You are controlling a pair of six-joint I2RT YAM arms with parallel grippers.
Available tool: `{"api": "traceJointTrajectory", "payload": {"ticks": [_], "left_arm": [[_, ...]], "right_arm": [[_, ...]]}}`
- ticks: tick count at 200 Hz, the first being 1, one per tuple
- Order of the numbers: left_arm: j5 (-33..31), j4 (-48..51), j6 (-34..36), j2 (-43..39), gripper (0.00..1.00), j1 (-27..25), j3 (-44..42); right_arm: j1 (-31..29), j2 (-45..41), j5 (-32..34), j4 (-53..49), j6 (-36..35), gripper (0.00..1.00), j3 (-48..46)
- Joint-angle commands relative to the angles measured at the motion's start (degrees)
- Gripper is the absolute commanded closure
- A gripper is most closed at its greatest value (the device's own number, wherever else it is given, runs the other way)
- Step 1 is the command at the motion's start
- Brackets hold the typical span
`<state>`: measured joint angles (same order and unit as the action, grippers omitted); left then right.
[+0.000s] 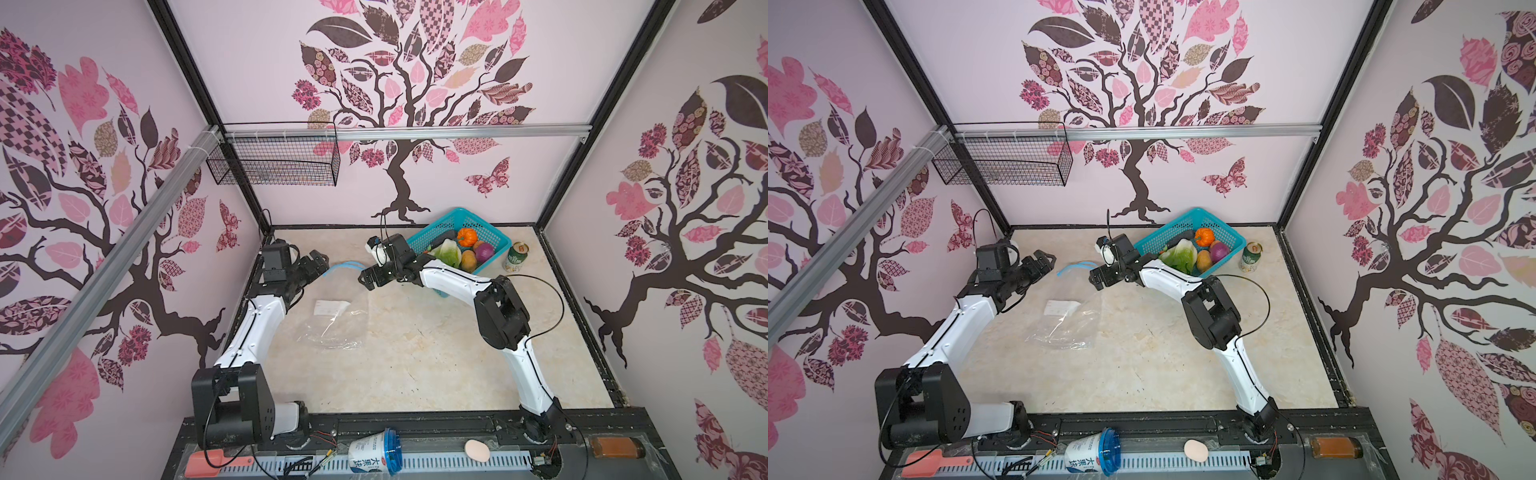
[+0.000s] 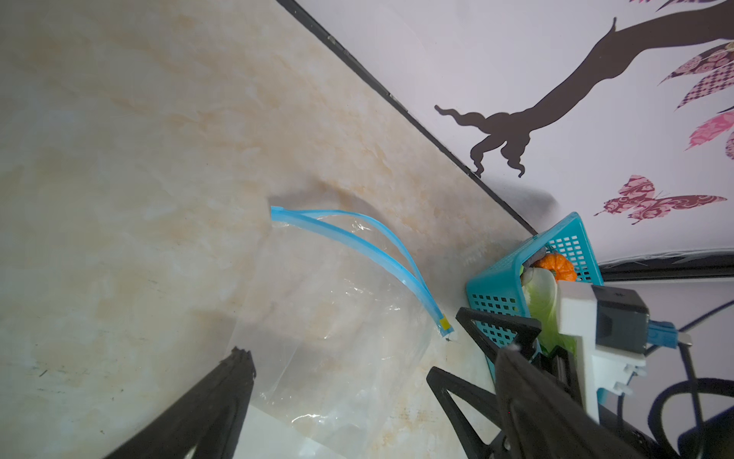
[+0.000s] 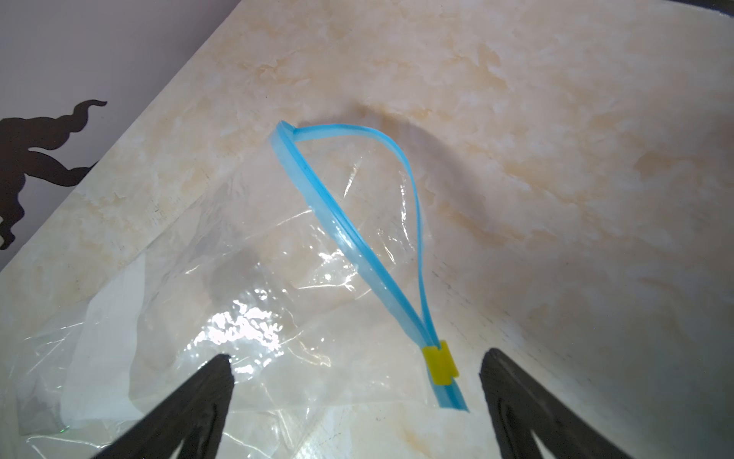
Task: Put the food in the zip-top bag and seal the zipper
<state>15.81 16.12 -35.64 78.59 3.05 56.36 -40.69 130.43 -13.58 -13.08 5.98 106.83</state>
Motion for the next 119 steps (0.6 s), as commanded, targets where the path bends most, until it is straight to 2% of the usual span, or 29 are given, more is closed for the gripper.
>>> {"api": "traceJointTrajectory", "payload": {"ticks": [1,15,45,71,87,119], "left_arm": [[1.55,-1.70,-4.31,3.40,0.03,-2.41,-3.01],[1.85,-2.23,-5.98,5.65,0.03,-3.48,-3.54],[2.81,-3.84,-8.30,10.08,0.03,-4.54,-4.50],[2.91,-4.06,-8.23,13.04,0.04,-4.86,-4.16],[2.58,-3.95,-7.84,14.66,0.04,-4.98,-3.82],[2.51,-3.00,-6.75,18.34,0.06,-5.42,-2.42]], "right_arm": [[0.51,3.01,-1.19,0.65,-0.60,0.01,1.20],[1.07,4.75,-3.02,0.86,-1.03,0.00,2.75],[2.84,8.53,-11.18,2.24,-0.52,0.01,4.53],[3.00,10.10,-14.51,2.48,-1.63,0.02,5.18],[2.99,9.65,-17.48,2.77,-1.55,0.09,4.49],[3.07,6.42,-20.87,8.89,1.51,0.36,-1.07]]}}
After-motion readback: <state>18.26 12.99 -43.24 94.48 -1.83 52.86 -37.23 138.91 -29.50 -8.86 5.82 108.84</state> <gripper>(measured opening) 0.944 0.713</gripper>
